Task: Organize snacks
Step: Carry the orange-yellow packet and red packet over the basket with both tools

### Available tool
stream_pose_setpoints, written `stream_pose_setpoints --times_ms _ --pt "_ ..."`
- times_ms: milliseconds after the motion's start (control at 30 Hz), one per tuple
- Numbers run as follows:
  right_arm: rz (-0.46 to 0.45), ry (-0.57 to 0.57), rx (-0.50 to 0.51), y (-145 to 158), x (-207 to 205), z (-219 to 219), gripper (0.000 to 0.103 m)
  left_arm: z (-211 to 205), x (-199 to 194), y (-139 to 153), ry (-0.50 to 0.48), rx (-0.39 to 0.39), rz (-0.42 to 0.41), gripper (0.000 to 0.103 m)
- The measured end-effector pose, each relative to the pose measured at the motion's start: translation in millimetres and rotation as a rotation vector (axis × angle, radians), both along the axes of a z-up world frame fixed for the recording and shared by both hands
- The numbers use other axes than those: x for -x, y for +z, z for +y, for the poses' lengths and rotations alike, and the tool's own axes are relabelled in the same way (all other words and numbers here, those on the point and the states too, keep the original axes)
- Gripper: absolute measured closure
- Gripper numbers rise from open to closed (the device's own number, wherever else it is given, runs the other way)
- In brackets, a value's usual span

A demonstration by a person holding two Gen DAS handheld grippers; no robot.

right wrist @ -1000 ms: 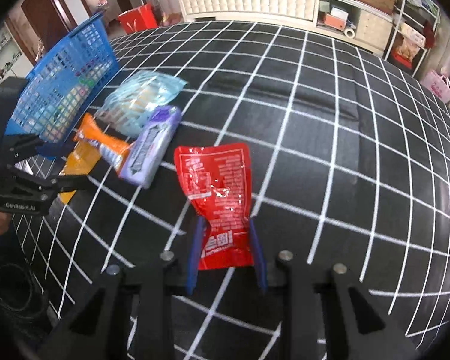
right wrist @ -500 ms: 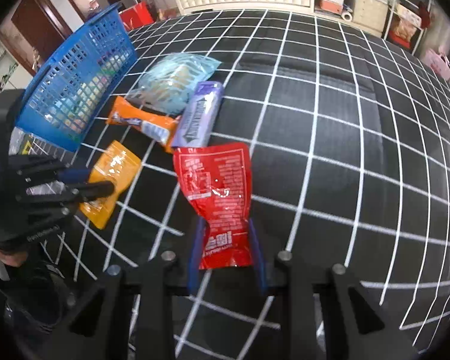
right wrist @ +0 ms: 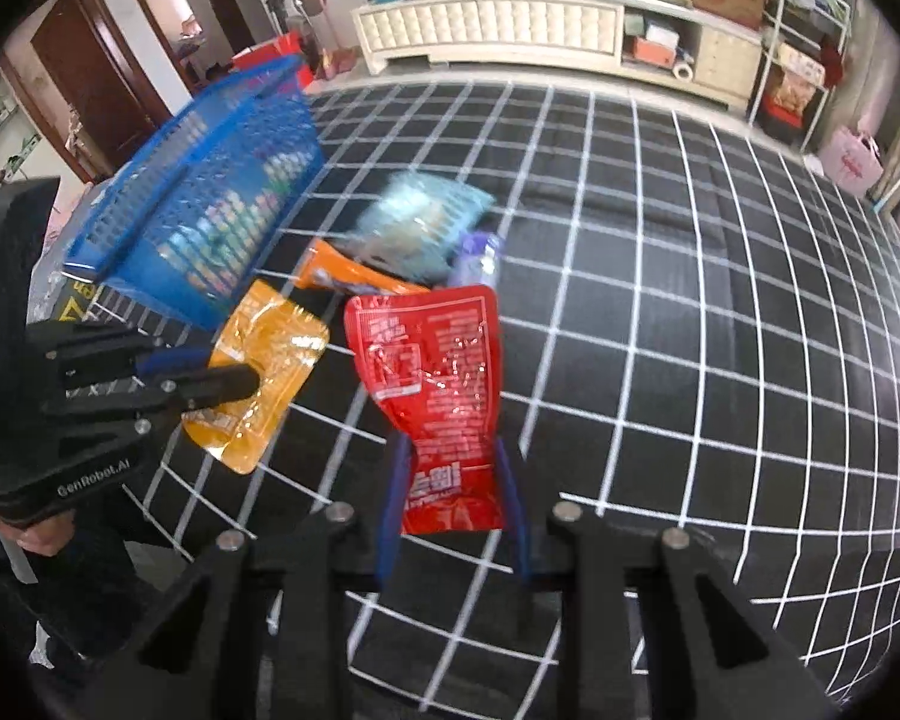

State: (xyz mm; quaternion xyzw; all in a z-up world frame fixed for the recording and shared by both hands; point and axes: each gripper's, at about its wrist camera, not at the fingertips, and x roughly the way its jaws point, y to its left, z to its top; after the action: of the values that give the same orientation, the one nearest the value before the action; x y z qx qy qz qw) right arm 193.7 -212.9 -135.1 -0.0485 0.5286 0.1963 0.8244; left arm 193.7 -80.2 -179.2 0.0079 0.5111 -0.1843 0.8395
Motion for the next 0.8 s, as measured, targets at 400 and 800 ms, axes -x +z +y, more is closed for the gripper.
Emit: stream_pose_setpoints --times_ms 400,800 --pt "-0.115 0.079 -0.046 64 1 64 0.07 73 10 83 0.041 -0.006 -0.134 0.091" --pt "-0.165 0.177 -0.064 87 -18 150 0.088 162 -4 112 0.162 -0.015 -0.156 0.091"
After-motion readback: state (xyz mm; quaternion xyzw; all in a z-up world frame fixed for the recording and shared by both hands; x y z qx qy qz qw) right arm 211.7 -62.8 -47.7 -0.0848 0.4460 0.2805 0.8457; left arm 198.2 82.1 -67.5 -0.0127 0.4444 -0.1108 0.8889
